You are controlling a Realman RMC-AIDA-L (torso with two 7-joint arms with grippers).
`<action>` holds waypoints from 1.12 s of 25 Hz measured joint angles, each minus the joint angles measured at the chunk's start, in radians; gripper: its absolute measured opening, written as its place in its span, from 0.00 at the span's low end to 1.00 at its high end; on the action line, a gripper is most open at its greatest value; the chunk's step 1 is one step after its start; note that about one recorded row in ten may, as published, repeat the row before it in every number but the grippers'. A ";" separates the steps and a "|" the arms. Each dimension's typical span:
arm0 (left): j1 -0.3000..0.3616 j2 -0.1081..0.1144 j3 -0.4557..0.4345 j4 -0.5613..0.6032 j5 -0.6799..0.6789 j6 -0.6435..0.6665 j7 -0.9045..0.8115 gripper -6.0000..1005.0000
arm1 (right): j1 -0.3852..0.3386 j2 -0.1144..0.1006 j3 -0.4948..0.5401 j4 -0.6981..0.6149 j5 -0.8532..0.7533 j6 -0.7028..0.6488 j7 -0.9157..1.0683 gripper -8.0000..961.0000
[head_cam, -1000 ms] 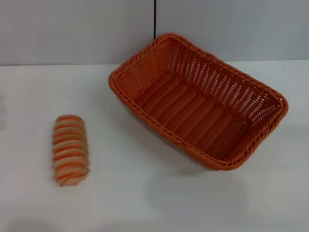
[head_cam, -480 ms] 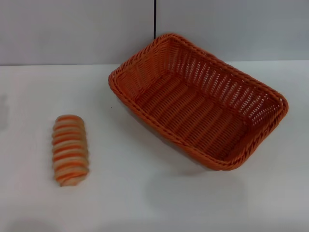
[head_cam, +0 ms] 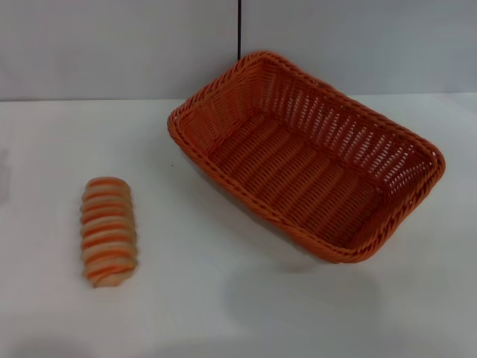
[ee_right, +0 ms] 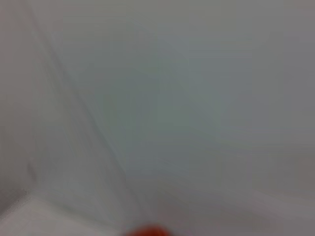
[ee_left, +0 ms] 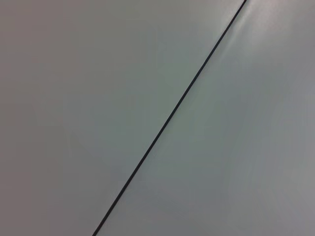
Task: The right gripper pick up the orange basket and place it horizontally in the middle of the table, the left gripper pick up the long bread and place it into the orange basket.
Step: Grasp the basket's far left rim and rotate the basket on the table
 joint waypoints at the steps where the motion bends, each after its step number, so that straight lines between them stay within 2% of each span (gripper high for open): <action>1: 0.000 0.000 0.002 0.000 0.000 0.000 -0.002 0.45 | 0.024 -0.001 -0.042 -0.008 -0.039 0.002 0.001 0.52; 7: 0.005 0.000 0.018 0.000 0.001 0.000 -0.008 0.45 | 0.101 -0.002 -0.202 -0.076 -0.127 -0.012 0.000 0.52; 9: 0.010 0.000 0.027 0.000 0.001 0.000 -0.008 0.45 | 0.130 0.007 -0.249 -0.111 -0.198 -0.042 -0.009 0.52; 19: 0.017 -0.002 0.034 0.000 0.001 0.001 -0.021 0.45 | 0.191 0.018 -0.366 -0.261 -0.274 -0.124 -0.058 0.52; 21: 0.018 -0.003 0.035 0.000 0.001 -0.002 -0.022 0.45 | 0.198 0.029 -0.392 -0.289 -0.278 -0.151 -0.073 0.52; 28: 0.012 -0.001 0.036 -0.001 0.001 -0.006 -0.032 0.45 | 0.199 0.045 -0.402 -0.319 -0.278 -0.169 -0.093 0.52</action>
